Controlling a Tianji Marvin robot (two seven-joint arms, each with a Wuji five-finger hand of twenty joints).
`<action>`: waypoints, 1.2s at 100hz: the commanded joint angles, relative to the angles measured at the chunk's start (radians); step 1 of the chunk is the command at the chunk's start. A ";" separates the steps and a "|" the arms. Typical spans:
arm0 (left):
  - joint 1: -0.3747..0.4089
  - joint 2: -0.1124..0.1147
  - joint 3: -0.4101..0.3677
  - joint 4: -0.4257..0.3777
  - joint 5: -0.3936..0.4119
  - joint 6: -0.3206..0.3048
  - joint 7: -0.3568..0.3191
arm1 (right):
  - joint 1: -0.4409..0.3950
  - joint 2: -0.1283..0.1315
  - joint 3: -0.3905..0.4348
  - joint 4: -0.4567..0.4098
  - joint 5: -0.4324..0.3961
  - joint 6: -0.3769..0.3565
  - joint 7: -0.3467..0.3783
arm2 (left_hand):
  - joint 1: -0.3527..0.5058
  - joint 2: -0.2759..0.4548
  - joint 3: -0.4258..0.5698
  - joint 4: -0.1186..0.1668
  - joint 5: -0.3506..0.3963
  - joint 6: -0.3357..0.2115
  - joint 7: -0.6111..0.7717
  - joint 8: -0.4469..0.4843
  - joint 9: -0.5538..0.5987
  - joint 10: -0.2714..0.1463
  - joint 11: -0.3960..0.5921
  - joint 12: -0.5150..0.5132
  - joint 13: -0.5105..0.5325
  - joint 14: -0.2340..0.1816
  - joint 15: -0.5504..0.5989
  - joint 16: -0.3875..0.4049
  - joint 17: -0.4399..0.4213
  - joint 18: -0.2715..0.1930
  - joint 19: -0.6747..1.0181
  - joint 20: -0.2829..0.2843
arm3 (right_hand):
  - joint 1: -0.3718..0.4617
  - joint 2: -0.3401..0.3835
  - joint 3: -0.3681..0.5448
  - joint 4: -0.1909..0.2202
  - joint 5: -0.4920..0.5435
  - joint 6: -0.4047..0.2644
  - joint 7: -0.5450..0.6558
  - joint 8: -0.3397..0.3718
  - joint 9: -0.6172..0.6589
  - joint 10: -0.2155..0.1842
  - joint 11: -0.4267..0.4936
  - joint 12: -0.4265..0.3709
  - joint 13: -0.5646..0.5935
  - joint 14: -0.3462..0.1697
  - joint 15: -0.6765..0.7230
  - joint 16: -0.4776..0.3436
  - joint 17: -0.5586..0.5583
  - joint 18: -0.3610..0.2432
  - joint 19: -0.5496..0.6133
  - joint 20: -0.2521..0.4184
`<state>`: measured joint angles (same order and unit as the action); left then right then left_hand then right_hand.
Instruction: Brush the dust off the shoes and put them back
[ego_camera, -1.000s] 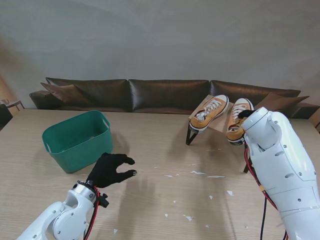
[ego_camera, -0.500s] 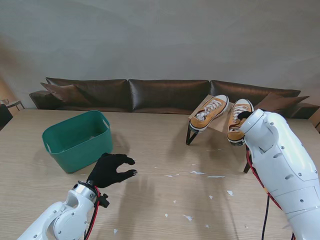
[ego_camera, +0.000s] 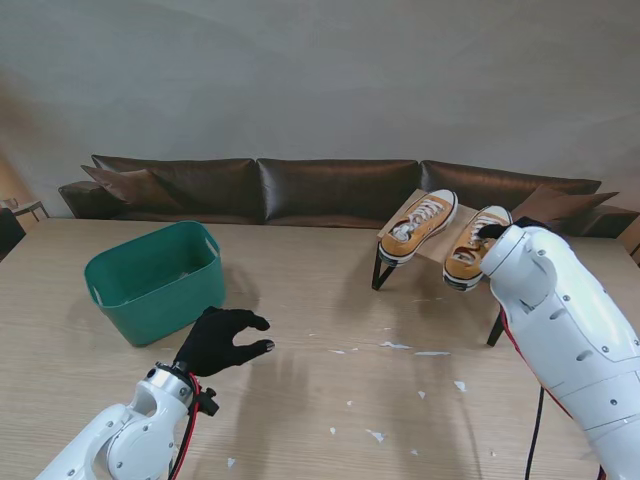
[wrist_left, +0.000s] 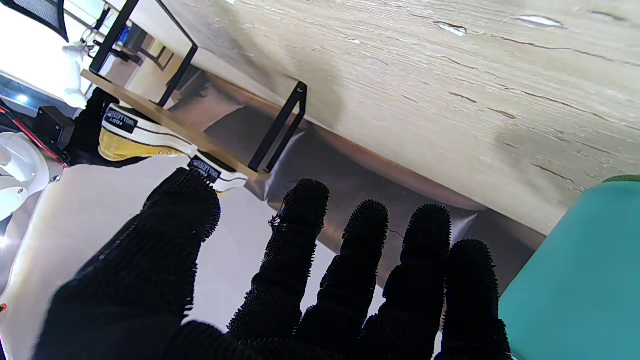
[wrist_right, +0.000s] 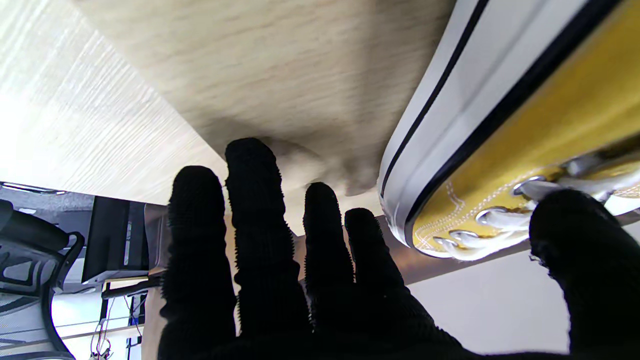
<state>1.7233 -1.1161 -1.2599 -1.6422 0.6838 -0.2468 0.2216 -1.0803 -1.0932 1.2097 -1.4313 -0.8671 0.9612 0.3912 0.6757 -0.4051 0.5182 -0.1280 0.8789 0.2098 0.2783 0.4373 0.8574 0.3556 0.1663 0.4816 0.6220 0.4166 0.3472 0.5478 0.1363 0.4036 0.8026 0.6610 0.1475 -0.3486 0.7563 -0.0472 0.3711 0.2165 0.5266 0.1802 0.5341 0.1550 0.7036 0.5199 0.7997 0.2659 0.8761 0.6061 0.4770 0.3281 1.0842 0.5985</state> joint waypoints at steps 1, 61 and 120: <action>0.001 -0.006 0.001 0.001 -0.004 -0.001 -0.018 | -0.008 -0.001 0.002 0.001 -0.002 0.052 0.016 | 0.028 0.042 -0.022 0.044 0.009 0.010 -0.001 0.005 0.017 0.008 0.001 0.009 -0.028 0.019 0.017 0.016 -0.017 0.020 -0.023 0.013 | -0.019 0.016 -0.034 0.012 -0.031 -0.012 0.013 -0.011 -0.021 0.022 -0.026 -0.031 -0.015 -0.006 -0.003 0.006 -0.248 -0.025 -0.015 0.024; -0.005 -0.005 0.004 0.012 -0.002 -0.005 -0.017 | -0.015 0.011 -0.004 -0.029 0.153 0.037 -0.240 | 0.027 0.041 -0.024 0.044 0.001 0.008 -0.005 0.003 0.009 0.010 -0.004 0.008 -0.036 0.020 0.015 0.016 -0.020 0.022 -0.027 0.013 | -0.015 -0.014 0.017 0.009 0.031 -0.082 0.057 0.002 -0.001 0.014 -0.026 -0.040 -0.011 0.011 -0.020 -0.001 -0.241 -0.011 -0.025 0.029; -0.005 -0.005 0.003 0.015 -0.002 -0.008 -0.015 | -0.123 0.002 0.053 -0.198 0.048 0.003 -0.281 | 0.027 0.041 -0.026 0.044 -0.011 0.005 -0.012 0.000 -0.004 0.009 -0.010 -0.001 -0.044 0.018 0.010 0.013 -0.024 0.020 -0.035 0.012 | -0.005 -0.059 0.075 0.002 0.116 -0.127 0.062 0.086 0.029 0.015 0.033 0.006 -0.005 0.005 -0.018 0.000 -0.226 -0.004 -0.017 0.027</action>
<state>1.7160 -1.1165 -1.2567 -1.6279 0.6841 -0.2531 0.2245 -1.1838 -1.0820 1.2586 -1.6013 -0.8278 0.9608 0.1209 0.6758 -0.4051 0.5077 -0.1280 0.8792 0.2195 0.2782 0.4373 0.8574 0.3561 0.1662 0.4831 0.6172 0.4172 0.3472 0.5497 0.1344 0.4039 0.7920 0.6617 0.1475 -0.3784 0.8101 -0.0473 0.4667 0.1149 0.5977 0.2553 0.5509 0.1566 0.7197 0.5089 0.8029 0.2697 0.8549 0.6042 0.4769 0.3279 1.0770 0.6176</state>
